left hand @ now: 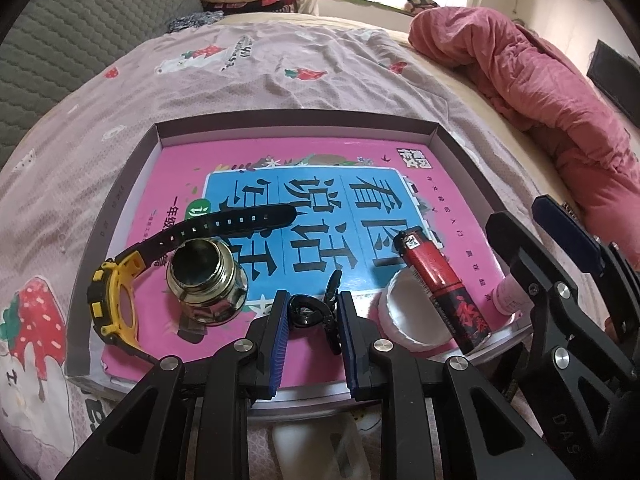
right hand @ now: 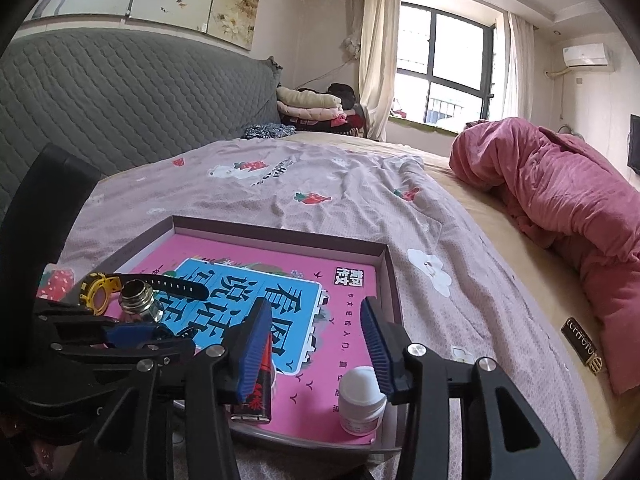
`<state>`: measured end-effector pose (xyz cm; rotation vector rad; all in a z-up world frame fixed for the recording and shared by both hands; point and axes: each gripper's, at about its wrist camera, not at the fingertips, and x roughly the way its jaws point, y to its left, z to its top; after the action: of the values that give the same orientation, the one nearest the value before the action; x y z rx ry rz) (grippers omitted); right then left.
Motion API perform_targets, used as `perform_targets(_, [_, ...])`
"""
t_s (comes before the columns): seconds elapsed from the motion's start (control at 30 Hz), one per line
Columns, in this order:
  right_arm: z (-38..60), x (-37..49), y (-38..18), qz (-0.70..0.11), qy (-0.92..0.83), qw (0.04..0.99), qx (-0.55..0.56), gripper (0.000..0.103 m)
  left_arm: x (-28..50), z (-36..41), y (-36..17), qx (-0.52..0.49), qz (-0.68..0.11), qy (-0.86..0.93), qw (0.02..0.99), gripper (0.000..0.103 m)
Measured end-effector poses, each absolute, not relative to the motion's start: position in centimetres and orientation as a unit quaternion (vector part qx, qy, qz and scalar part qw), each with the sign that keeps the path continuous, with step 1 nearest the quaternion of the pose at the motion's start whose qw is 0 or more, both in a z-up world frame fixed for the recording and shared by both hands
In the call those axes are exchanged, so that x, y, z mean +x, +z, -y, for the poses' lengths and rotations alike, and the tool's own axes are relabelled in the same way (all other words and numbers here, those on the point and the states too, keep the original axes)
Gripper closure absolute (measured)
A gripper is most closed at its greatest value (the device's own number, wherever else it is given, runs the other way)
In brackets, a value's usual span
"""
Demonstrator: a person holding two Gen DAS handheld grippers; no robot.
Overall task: Organize rigid objects
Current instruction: 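Open left tool releasing the clip while right tool releases the lighter beside the cap, then withdraw both tools from the box toward the earbud case and gold lighter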
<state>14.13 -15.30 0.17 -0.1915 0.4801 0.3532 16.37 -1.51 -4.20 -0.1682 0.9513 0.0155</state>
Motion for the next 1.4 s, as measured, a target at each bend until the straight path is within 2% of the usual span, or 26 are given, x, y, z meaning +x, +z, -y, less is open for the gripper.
perform_targets(0.17, [15.4, 13.9, -0.1, -0.240, 0.175, 0.950, -0.101, 0.057, 16.2, 1.7, -3.7, -0.077, -0.449, 0.010, 0.890, 0.077])
perform_targets(0.27, [15.5, 13.8, 0.0, -0.237, 0.172, 0.951, -0.103, 0.057, 16.3, 1.7, -3.5, -0.076, -0.449, 0.011, 0.890, 0.071])
perform_targets(0.5, [16.1, 13.9, 0.0, -0.240, 0.172, 0.951, -0.093, 0.057, 15.8, 1.4, -2.7, -0.076, -0.442, 0.016, 0.894, 0.069])
perform_targets(0.67, [16.5, 14.1, 0.1, -0.242, 0.172, 0.951, -0.085, 0.057, 15.2, 0.5, -1.7, -0.080, -0.431, 0.031, 0.898, 0.052])
perform_targets(0.93, [17.3, 13.2, 1.0, -0.224, 0.164, 0.958, -0.077, 0.057, 14.2, -0.5, -0.8, -0.084, -0.430, 0.049, 0.898, 0.052])
perform_targets(1.07, [18.1, 12.3, 1.7, -0.214, 0.165, 0.961, -0.064, 0.046, 13.4, -0.4, -0.2, -0.083, -0.428, 0.047, 0.899, 0.051])
perform_targets(1.27, [18.4, 10.7, 2.1, -0.216, 0.153, 0.962, -0.071, 0.046, 12.1, -0.1, 1.2, -0.082, -0.422, 0.042, 0.902, 0.044])
perform_targets(1.4, [18.7, 9.4, 2.5, -0.223, 0.158, 0.960, -0.059, 0.046, 11.2, 0.0, 2.0, -0.082, -0.418, 0.043, 0.904, 0.043])
